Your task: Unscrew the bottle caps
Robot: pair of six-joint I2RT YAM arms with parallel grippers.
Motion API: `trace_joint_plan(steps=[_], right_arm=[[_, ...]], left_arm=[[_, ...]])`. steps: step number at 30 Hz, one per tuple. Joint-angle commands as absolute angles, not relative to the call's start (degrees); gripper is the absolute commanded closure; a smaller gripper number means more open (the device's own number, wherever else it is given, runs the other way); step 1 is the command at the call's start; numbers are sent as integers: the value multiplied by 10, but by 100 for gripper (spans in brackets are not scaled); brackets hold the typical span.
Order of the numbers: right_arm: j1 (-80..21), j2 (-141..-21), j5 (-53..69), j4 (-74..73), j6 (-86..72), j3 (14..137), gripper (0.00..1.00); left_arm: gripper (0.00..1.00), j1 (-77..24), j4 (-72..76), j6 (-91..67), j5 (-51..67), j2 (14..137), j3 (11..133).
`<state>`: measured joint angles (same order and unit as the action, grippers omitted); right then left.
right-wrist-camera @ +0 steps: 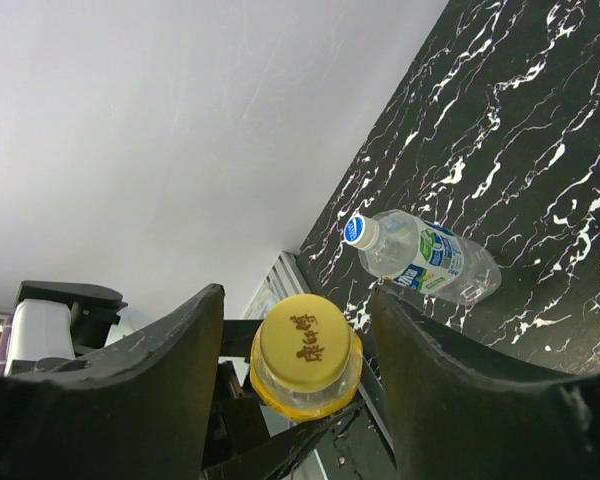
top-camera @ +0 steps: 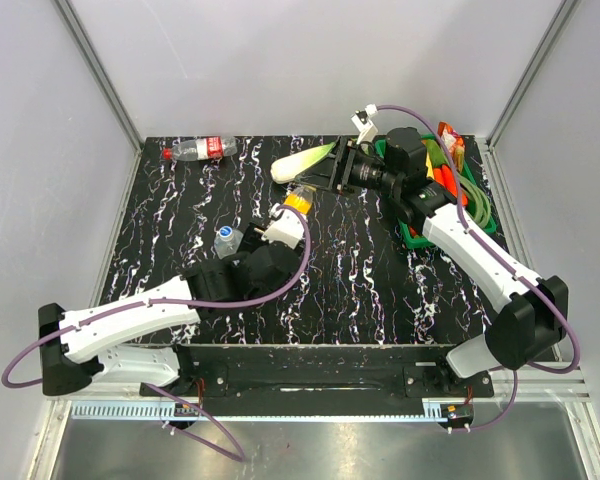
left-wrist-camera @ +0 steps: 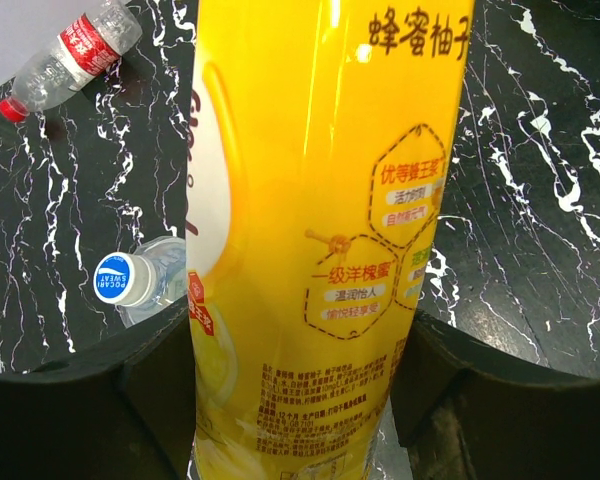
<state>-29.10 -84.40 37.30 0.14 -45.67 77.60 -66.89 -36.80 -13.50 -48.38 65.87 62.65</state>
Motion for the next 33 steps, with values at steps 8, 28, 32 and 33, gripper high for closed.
trace_joint_plan(steps=[8, 28, 32, 33], right_arm=[[-295, -820, 346, 10, -457, 781, 62], [-295, -766, 386, 73, -414, 710, 100], [-295, -751, 410, 111, -408, 695, 100], [-295, -748, 412, 117, -406, 693, 100]], left_arm=[[100, -678, -356, -133, -512, 671, 648], [100, -594, -245, -151, -226, 607, 585], [100, -541, -196, -161, -82, 569, 553], [100, -527, -182, -163, -44, 559, 546]])
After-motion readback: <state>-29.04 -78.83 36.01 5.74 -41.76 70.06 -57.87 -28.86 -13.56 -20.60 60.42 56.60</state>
